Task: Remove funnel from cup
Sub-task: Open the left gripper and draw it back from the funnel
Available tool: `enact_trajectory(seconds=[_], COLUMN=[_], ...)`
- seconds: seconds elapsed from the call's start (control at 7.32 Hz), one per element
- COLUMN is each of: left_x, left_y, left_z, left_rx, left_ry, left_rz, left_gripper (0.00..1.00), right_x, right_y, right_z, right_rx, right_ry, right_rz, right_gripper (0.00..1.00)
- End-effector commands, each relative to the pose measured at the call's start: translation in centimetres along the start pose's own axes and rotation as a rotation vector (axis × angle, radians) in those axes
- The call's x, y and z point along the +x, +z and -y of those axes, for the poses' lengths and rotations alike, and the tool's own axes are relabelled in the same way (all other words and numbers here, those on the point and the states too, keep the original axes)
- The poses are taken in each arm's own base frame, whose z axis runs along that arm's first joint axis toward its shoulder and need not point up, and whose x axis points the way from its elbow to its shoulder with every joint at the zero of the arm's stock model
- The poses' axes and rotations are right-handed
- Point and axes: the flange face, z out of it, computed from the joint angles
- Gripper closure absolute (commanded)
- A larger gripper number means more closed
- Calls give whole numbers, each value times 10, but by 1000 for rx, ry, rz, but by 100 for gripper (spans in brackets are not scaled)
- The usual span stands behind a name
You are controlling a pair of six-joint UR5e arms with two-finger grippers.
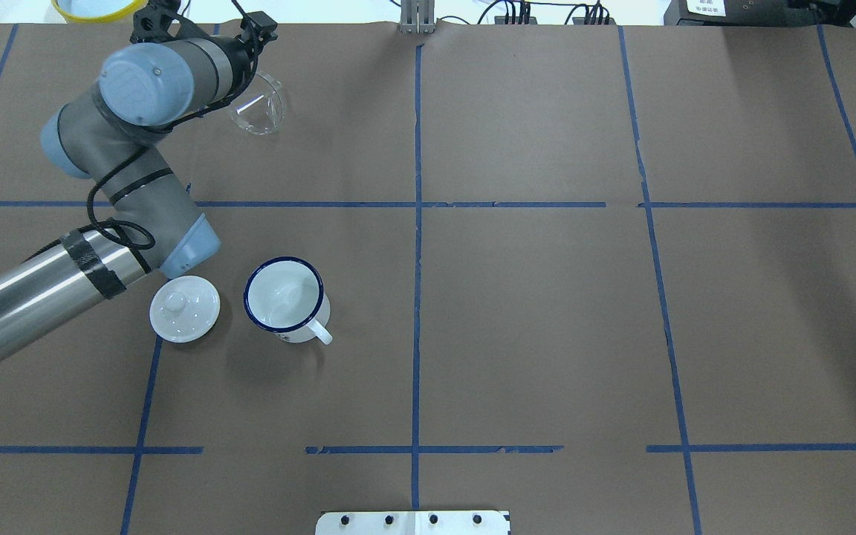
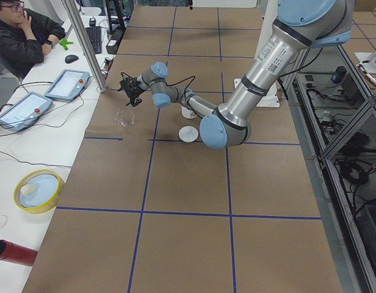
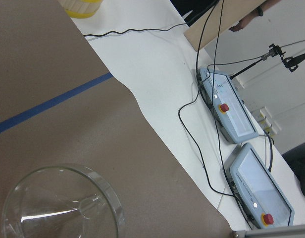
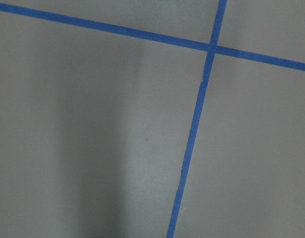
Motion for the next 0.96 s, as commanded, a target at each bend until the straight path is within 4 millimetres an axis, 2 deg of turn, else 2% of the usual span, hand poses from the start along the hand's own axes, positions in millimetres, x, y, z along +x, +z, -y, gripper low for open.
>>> enact_trajectory(seconds=[0.0,0.14,0.27,0.41,0.55,0.68,0.82], left_x=[-28,-51,-86,-132,-160,-181,-188], left_y=[-112,-152,-179,-185,-182,-173,-170], left_z=[16,27,34,42,39,19,2], left_rx=[-192,-263,-325,-351,-374,-454,-490], left_ry=[368,507,597,653,674,673,655], left_rz=[121,183,230,268,273,302,316], left_gripper=[4,4,1,1,1,0,0], right_x=[0,0,0,0,0,0,0], right_y=[0,0,0,0,0,0,0], right_z=[0,0,0,0,0,0,0], right_rx=[0,0,0,0,0,0,0], right_ry=[0,0,0,2,0,2,0], right_rz=[0,0,0,0,0,0,0], right_gripper=[0,0,0,0,0,0,0])
